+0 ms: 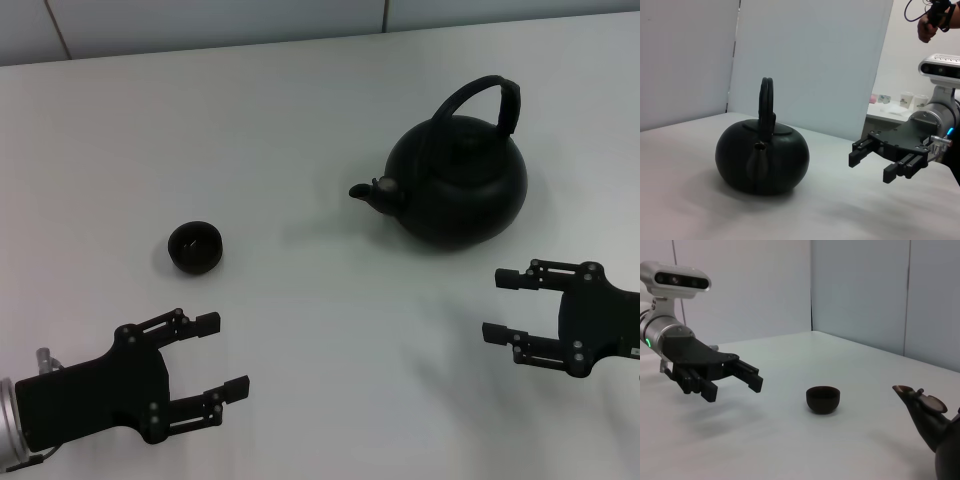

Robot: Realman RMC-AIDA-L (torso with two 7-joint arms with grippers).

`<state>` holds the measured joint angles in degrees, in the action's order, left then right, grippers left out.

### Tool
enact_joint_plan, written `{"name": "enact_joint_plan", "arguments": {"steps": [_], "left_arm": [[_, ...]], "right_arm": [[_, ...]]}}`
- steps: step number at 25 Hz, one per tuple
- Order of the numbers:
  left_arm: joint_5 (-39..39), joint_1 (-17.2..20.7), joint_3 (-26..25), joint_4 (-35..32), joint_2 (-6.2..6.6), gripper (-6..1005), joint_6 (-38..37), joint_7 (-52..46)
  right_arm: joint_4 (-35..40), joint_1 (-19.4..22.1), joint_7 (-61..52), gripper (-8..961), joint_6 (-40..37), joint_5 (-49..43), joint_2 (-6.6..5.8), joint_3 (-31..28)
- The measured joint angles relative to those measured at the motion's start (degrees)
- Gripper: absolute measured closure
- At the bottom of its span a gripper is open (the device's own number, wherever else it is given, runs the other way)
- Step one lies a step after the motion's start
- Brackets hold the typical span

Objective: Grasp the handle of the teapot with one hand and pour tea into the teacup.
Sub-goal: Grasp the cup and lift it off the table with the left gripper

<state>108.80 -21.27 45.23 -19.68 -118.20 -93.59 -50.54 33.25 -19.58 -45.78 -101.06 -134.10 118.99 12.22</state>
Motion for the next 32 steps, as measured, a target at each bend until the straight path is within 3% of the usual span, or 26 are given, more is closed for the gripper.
{"name": "enact_joint_plan", "arguments": {"steps": [13, 17, 19, 20, 24, 32], "left_arm": [[-0.5, 0.3, -0.8, 0.2, -0.19, 200, 0.0, 0.5], [-0.6, 0.8, -8.7, 1.2, -0.35, 200, 0.3, 3.2], [-0.7, 1.9, -18.1, 3.5, -0.35, 200, 1.3, 9.2], [-0.7, 1.9, -18.1, 3.5, -0.35, 200, 1.3, 9.2], [-0.8, 3.5, -27.9, 7.5, -0.34, 200, 3.7, 18.1], [-0.7, 3.9, -28.8, 8.5, -0.34, 200, 3.7, 20.0]], "right_arm": [[0.0, -0.2, 0.0, 321, 0.2, 0.1, -0.05, 0.0], [0.0, -0.2, 0.0, 321, 0.5, 0.1, -0.09, 0.0], [0.0, -0.2, 0.0, 322, 0.5, 0.2, -0.06, 0.0], [0.0, -0.2, 0.0, 322, 0.5, 0.2, -0.06, 0.0], [0.0, -0.2, 0.0, 322, 0.5, 0.4, -0.04, 0.0], [0.0, -0.2, 0.0, 321, 0.5, 0.5, 0.00, 0.0]]}}
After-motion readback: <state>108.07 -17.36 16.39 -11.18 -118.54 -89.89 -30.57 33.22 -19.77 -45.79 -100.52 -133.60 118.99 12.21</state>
